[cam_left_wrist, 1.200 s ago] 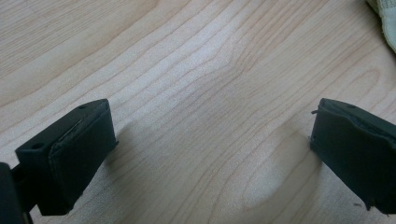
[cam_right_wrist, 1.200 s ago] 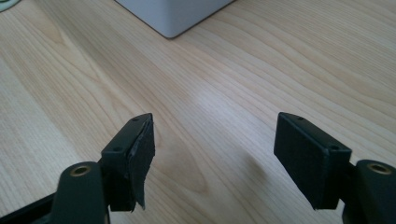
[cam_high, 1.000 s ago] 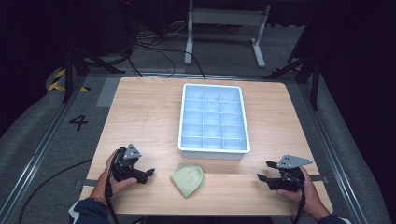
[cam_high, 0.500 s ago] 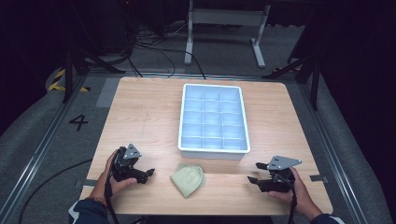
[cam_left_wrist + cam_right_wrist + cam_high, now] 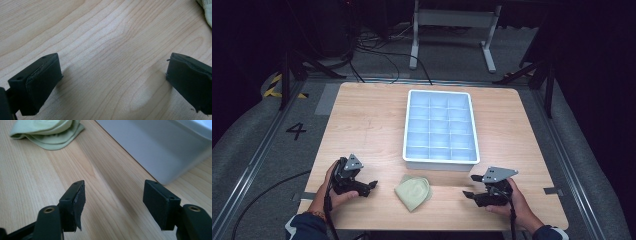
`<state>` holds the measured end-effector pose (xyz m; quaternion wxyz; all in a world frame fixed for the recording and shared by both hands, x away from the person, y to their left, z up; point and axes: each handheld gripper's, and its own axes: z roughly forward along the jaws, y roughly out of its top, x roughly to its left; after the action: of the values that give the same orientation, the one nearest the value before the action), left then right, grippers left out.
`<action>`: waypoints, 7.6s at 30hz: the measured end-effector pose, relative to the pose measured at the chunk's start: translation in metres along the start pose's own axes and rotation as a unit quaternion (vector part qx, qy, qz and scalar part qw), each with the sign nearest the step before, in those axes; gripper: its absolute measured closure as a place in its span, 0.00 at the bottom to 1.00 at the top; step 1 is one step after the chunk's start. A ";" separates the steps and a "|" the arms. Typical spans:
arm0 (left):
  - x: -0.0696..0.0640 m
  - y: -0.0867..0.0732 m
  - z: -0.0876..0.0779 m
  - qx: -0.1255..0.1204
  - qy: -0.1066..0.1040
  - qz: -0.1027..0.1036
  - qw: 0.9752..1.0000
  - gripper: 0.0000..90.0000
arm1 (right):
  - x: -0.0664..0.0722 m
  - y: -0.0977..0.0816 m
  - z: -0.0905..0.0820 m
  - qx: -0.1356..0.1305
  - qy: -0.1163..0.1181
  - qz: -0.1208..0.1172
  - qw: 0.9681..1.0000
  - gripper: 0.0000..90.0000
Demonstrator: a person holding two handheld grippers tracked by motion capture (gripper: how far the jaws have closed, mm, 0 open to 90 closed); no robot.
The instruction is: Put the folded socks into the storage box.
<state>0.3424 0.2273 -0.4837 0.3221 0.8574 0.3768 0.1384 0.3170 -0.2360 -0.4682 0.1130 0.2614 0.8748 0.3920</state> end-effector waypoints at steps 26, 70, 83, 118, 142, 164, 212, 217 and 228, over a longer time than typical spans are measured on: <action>0.000 0.000 0.000 0.000 -0.001 0.000 1.000 0.00 | 0.044 0.056 0.053 -0.035 0.050 -0.038 0.997 0.40; 0.000 0.000 0.000 0.000 -0.001 -0.001 1.000 0.00 | 0.071 0.087 0.104 0.036 0.134 -0.075 0.987 0.81; 0.000 0.000 0.000 -0.001 0.000 0.000 1.000 0.00 | 0.055 0.068 0.081 0.037 0.118 -0.077 0.989 0.84; 0.000 0.000 0.000 0.000 0.001 0.000 1.000 0.00 | 0.025 0.051 0.018 0.006 0.085 -0.073 0.994 0.85; 0.000 0.000 0.000 0.000 0.001 0.000 1.000 0.00 | 0.005 0.034 -0.049 -0.054 0.036 -0.042 0.997 0.85; 0.000 0.000 0.000 0.000 0.002 -0.002 1.000 0.00 | -0.018 0.037 -0.092 -0.115 -0.009 -0.024 0.993 0.85; -0.002 0.000 0.000 -0.001 0.009 -0.013 1.000 0.00 | -0.066 0.086 -0.054 -0.086 -0.073 -0.029 0.993 0.85; -0.002 0.000 0.000 -0.001 0.009 -0.013 1.000 0.00 | -0.076 0.095 -0.045 -0.071 -0.085 -0.031 0.993 0.85; -0.002 0.000 0.000 -0.001 0.009 -0.013 1.000 0.00 | -0.091 0.103 -0.020 -0.039 -0.121 -0.030 0.991 0.85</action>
<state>0.3410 0.2254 -0.4839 0.3213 0.8509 0.3906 0.1422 0.4227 -0.2407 -0.3782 0.2397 0.2757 0.8462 0.3880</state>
